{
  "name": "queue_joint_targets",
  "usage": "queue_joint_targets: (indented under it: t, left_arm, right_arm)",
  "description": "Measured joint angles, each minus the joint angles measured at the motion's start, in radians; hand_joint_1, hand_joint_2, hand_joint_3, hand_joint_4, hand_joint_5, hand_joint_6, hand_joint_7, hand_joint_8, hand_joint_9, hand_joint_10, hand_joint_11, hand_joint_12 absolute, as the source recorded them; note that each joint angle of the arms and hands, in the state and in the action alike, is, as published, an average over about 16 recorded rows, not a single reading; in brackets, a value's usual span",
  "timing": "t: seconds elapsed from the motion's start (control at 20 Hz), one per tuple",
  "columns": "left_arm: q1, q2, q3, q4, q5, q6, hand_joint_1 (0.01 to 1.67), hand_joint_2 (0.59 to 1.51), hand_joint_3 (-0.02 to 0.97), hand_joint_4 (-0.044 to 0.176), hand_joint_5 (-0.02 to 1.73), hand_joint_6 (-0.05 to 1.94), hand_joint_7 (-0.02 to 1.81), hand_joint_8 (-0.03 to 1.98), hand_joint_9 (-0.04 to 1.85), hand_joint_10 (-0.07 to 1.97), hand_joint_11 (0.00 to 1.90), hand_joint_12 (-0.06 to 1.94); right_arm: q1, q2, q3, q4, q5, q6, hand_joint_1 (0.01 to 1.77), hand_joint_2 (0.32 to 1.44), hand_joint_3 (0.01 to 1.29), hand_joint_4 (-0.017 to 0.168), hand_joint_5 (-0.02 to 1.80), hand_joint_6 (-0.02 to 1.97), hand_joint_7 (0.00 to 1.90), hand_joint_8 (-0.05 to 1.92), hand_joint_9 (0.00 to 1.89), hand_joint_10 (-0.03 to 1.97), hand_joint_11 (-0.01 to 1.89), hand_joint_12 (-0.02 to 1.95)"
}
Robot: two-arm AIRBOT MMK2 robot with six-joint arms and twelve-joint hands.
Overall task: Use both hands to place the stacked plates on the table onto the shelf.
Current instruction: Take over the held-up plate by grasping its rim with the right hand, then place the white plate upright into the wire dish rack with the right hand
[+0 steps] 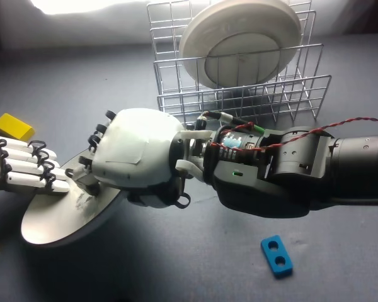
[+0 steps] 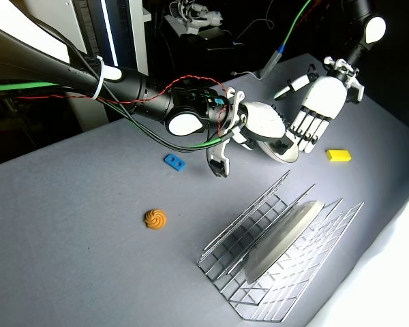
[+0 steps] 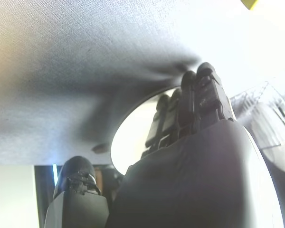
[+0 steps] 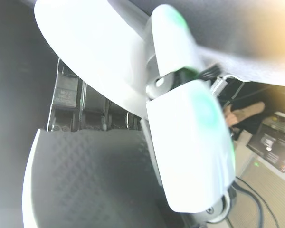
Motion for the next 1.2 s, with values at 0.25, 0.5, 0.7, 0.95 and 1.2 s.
queue_joint_targets:
  t: [0.25,0.5,0.7,0.95,1.2]
  left_arm:
    - [-0.022,-0.001,0.002,0.009,0.000,-0.007,0.02,1.058,0.015,-0.006,0.04,-0.01,-0.01,-0.02,0.03,0.03,0.02,-0.01]
    - [-0.070,-0.001,0.008,0.019,0.001,-0.019,0.02,1.056,0.015,-0.003,0.05,0.00,0.01,-0.01,0.02,0.02,0.02,-0.01]
    - [-0.125,0.003,0.015,0.024,0.001,-0.029,0.02,1.052,0.015,0.000,0.06,0.01,0.02,0.00,0.02,0.01,0.02,-0.01]
    - [-0.203,0.014,0.023,0.023,0.001,-0.041,0.02,1.047,0.015,0.003,0.07,0.02,0.03,0.00,0.02,0.01,0.02,-0.01]
    - [-0.265,0.027,0.030,0.019,-0.002,-0.047,0.02,1.042,0.015,0.004,0.07,0.02,0.04,0.00,0.02,0.01,0.02,-0.01]
  right_arm:
    - [-0.003,-0.002,0.000,0.000,0.028,-0.001,1.32,1.01,0.01,-0.007,0.75,0.66,0.89,0.49,0.94,0.82,0.74,1.14]
    - [-0.005,-0.003,0.000,0.000,0.049,-0.002,1.32,0.97,0.01,-0.009,0.83,0.78,0.97,0.64,1.04,0.98,0.87,1.15]
    - [-0.005,-0.002,0.000,0.000,0.054,-0.001,1.32,0.95,0.01,-0.009,0.86,0.74,1.01,0.62,1.07,0.93,0.90,1.12]
    - [-0.002,0.011,-0.013,0.000,0.049,0.007,1.32,0.95,0.01,-0.009,0.87,0.73,1.02,0.62,1.08,0.92,0.91,1.10]
    - [0.007,0.049,-0.058,0.000,0.033,0.016,1.32,0.95,0.01,-0.009,0.88,0.72,1.03,0.63,1.09,0.92,0.92,1.09]
